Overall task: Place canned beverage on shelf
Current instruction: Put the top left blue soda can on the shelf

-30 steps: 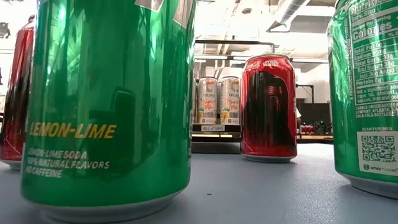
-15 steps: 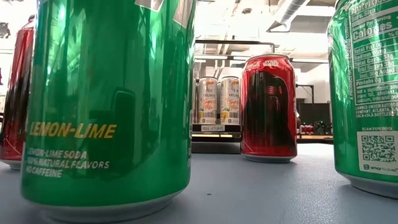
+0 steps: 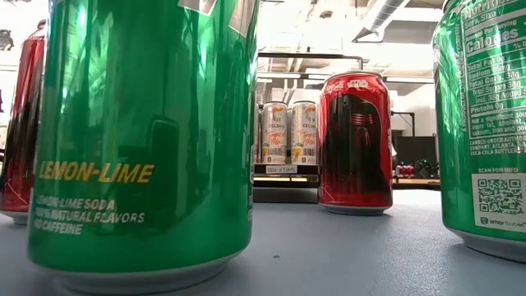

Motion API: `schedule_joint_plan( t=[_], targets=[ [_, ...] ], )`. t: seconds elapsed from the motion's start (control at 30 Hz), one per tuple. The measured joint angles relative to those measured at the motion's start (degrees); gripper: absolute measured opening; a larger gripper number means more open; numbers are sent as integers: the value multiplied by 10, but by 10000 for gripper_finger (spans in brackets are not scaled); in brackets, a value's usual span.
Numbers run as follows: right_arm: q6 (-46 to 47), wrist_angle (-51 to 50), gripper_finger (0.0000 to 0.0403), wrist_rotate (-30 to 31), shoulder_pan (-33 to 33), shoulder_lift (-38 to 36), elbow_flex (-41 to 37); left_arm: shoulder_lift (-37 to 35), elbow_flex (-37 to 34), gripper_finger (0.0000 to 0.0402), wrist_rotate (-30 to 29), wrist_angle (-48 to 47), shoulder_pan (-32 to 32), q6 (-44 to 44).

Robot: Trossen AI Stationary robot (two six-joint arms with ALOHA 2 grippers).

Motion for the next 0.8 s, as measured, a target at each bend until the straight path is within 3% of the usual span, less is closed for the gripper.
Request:
schedule_joint_plan(
  t=[0.23, 0.43, 0.8],
  targets=[
    [5, -3, 206, -1, 0, 1, 0, 0, 0, 258, -49, 16, -11, -39],
    [-4, 8, 209, 7, -12, 0, 1, -9, 0, 298, -176, 24, -44, -95],
    [-7, 79, 208, 24, -90, 5, -2, -87, 2, 304, -376, 40, -107, -256]
  ],
)
